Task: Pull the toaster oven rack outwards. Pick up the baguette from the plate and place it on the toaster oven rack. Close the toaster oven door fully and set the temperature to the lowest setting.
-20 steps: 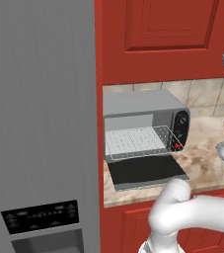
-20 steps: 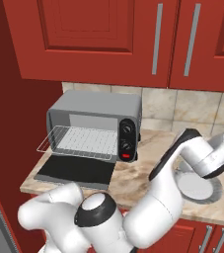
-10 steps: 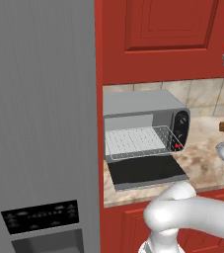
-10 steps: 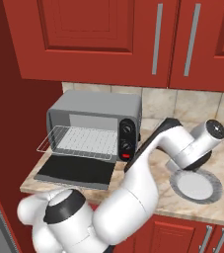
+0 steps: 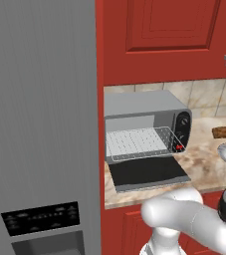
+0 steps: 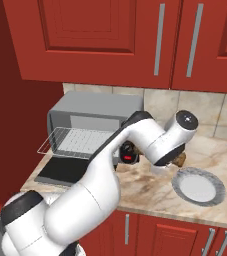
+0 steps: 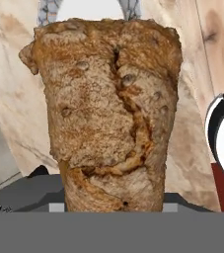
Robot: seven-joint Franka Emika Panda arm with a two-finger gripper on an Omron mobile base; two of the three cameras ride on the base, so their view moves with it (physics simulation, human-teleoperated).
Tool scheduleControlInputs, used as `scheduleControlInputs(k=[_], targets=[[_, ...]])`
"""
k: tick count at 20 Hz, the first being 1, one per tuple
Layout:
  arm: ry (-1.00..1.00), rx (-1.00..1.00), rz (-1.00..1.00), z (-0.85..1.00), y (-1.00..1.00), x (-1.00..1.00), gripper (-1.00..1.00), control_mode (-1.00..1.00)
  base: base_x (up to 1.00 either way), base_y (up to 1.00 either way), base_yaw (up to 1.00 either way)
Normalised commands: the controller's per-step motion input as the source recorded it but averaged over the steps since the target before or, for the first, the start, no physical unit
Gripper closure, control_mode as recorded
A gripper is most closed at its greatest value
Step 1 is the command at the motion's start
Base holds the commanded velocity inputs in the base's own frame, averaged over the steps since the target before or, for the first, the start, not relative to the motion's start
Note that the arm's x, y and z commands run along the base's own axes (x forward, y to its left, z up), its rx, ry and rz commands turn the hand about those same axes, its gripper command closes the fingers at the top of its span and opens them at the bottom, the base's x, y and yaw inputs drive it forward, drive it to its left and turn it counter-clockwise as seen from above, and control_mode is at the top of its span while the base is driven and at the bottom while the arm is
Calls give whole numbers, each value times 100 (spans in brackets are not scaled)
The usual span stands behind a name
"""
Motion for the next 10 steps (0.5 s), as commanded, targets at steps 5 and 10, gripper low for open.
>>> scheduleControlInputs(k=[5, 10], targets=[[0, -7, 3, 27, 66, -1, 100, -100, 0, 0, 0], [0, -7, -1, 8, 79, 1, 100, -100, 0, 0, 0]])
